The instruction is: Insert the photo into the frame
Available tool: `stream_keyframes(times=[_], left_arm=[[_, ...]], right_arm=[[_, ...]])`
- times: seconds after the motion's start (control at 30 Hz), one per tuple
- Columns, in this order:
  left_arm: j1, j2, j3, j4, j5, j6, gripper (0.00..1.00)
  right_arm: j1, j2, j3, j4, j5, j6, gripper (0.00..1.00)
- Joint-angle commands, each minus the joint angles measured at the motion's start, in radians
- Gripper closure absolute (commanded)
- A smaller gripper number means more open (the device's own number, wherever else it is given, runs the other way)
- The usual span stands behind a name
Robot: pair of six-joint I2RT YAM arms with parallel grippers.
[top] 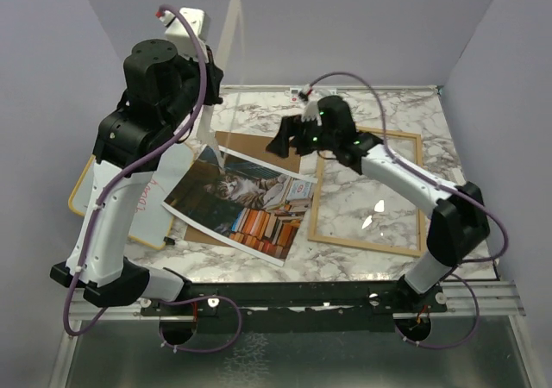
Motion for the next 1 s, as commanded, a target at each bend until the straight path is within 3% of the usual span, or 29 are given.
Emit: stream_keyframes(times=[0.0, 0.13, 0.3, 0.53, 0.77, 0.97], left_arm=[[0.0, -0.013, -0.015, 0.015, 0.311, 0.09, 1.0], [0.0, -0.014, -0.002, 0.021, 0.428, 0.124, 1.0], [0.0, -0.013, 0.014, 0.021, 0.499, 0.176, 1.0], [0.0, -0.034, 0.012, 0.021, 0.488, 0.255, 1.0], [0.0, -0.042, 0.003, 0.03, 0.496, 0.328, 1.0], [0.0, -0.083, -0.036, 0.045, 0.564, 0.402, 1.0]], right_arm=[[-0.14, -0.123, -0.036, 0.145, -0.06, -0.109, 0.12], [-0.195, -0.174, 0.017, 0.12, -0.18, -0.288, 0.09], [-0.215, -0.216, 0.082, 0.077, -0.183, -0.471, 0.06], [-0.26, -0.26, 0.178, 0.028, -0.129, -0.562, 0.06], [-0.262, -0.315, 0.228, -0.019, -0.255, -0.65, 0.06], [-0.268, -0.206, 0.372, -0.121, -0.339, -0.773, 0.07]])
